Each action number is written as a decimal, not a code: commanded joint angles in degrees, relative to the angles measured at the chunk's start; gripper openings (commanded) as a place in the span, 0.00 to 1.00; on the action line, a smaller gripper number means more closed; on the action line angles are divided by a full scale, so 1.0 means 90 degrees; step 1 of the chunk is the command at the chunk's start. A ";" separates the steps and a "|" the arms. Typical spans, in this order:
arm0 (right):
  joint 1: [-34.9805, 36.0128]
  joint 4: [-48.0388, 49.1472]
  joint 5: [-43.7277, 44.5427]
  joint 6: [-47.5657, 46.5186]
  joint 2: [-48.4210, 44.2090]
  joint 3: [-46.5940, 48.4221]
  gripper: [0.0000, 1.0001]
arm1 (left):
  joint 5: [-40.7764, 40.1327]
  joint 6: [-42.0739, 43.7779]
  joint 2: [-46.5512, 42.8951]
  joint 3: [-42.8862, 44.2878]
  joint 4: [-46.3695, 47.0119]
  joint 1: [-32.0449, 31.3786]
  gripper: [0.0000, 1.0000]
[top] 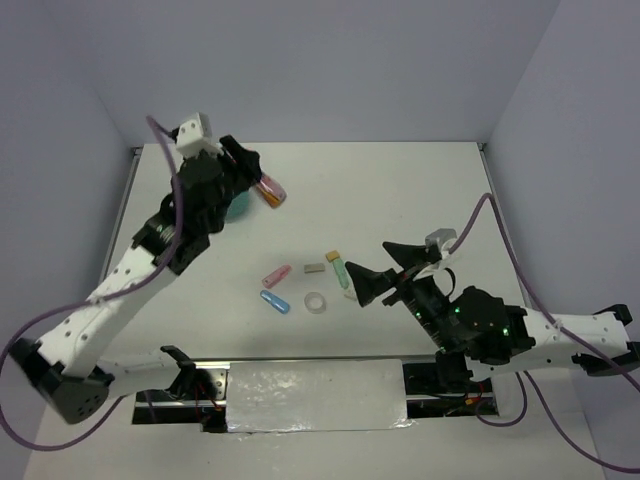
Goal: Sort the stationery into containers
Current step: Place the stationery in the storage box.
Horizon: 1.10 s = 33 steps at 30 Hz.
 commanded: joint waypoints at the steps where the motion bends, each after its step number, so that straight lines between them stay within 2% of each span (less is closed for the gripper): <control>1: -0.0313 -0.1872 0.0275 0.1496 0.0503 0.0378 1.00 | -0.0696 0.0816 0.0894 0.0816 -0.0143 0.0762 0.00; 2: -0.0866 -0.1924 -0.0519 0.1664 0.0621 0.0360 1.00 | -0.0794 0.0797 0.1186 0.0866 0.0158 0.1063 0.00; 5: -0.2031 -0.1711 -0.2504 0.2114 0.1333 0.0087 1.00 | -0.1231 0.1303 0.1743 0.0984 0.0813 0.1368 0.00; 8: -0.2190 -0.1037 -0.2509 0.2018 0.1920 -0.0323 1.00 | -0.1420 0.1987 0.2222 0.1043 0.1867 0.1651 0.00; 11: -0.2190 -0.0295 -0.2900 0.1784 0.2097 -0.0665 1.00 | -0.1274 0.2261 0.2778 0.1257 0.2396 0.2051 0.00; 16: -0.2297 -0.0225 -0.3017 0.1637 0.2253 -0.0744 1.00 | -0.1137 0.2876 0.3599 0.1433 0.3265 0.2501 0.00; 20: -0.2657 0.0058 -0.3456 0.1491 0.2078 -0.1016 1.00 | -0.0912 0.2994 0.4118 0.1716 0.3305 0.2600 0.00; 23: -0.3068 0.0097 -0.3817 0.1549 0.1990 -0.1105 1.00 | -0.0932 0.2955 0.4246 0.1581 0.3528 0.2619 0.00; 33: -0.3186 0.0175 -0.4092 0.1490 0.1999 -0.1164 1.00 | -0.1312 0.3063 0.4265 0.0955 0.3959 0.2619 0.00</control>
